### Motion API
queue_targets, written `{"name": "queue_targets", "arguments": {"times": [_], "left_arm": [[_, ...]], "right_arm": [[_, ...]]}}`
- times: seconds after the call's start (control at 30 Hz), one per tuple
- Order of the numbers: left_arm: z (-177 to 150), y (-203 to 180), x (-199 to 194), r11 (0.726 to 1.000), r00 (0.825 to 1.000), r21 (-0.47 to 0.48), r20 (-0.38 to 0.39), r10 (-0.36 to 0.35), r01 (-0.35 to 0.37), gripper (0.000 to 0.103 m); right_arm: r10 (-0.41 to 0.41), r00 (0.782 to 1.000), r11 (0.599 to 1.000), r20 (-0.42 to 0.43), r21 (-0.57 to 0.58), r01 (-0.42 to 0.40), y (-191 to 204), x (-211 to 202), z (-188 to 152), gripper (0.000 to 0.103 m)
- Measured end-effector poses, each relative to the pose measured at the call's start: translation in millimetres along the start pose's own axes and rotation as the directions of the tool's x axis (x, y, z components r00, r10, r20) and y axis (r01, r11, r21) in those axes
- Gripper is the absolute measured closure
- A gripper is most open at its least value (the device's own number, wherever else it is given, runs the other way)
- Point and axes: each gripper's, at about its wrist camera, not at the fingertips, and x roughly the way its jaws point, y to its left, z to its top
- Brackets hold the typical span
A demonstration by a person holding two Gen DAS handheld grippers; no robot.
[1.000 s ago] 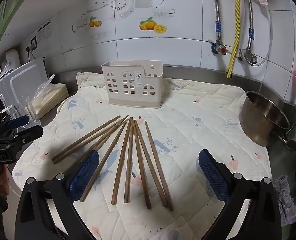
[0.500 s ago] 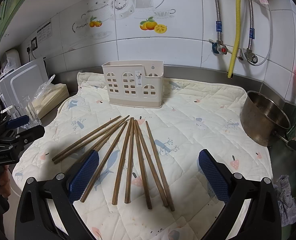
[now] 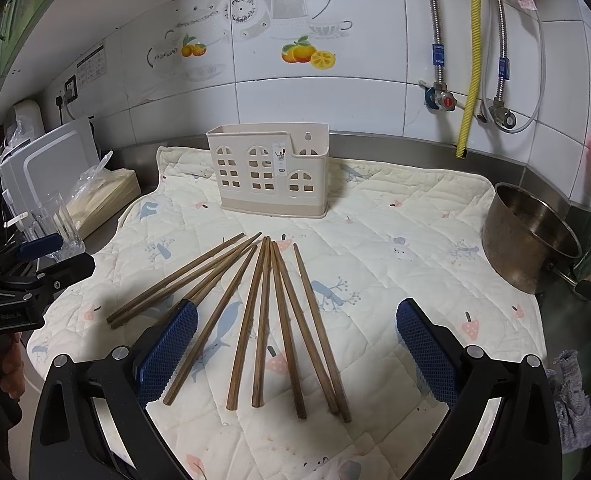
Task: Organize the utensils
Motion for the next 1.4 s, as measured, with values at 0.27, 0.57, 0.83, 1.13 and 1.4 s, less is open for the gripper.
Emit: {"name": "queue_targets", "arguments": {"times": [0.27,0.57,0.83,1.13,1.4], "left_arm": [[-1.4,-0.8,1.9,1.0,1.0,-0.003,-0.006,-0.001,0.001,0.005],[-2.0,1.9,5.0,1.0,1.0,-0.007,-0.014,-0.007,0.007,0.005],[-3.0,3.1,6.8,1.0,1.0,-0.013,-0.017,-0.016,0.015,0.005],[-5.5,4.4,7.9,1.0,0.999,-0.015,-0.022,-0.024,0.024,0.006],[-6.3,5.8,10.9,0.999,0.999,-0.016,-0.029,-0.03,0.029,0.009]], "right_arm": [[0.008,1.0,1.0,-0.003,-0.001,-0.008,-0.8,0.9,-1.8,0.006],[0.011,1.0,1.0,-0.003,0.001,-0.011,-0.8,1.6,-3.6,0.006],[0.018,1.0,1.0,0.0,0.0,-0.018,1.0,1.6,-4.5,0.006],[0.022,1.0,1.0,-0.009,0.009,-0.022,-2.0,4.7,-7.9,0.006],[0.024,1.0,1.0,-0.016,0.013,-0.024,-4.6,9.7,-10.6,0.006]]}}
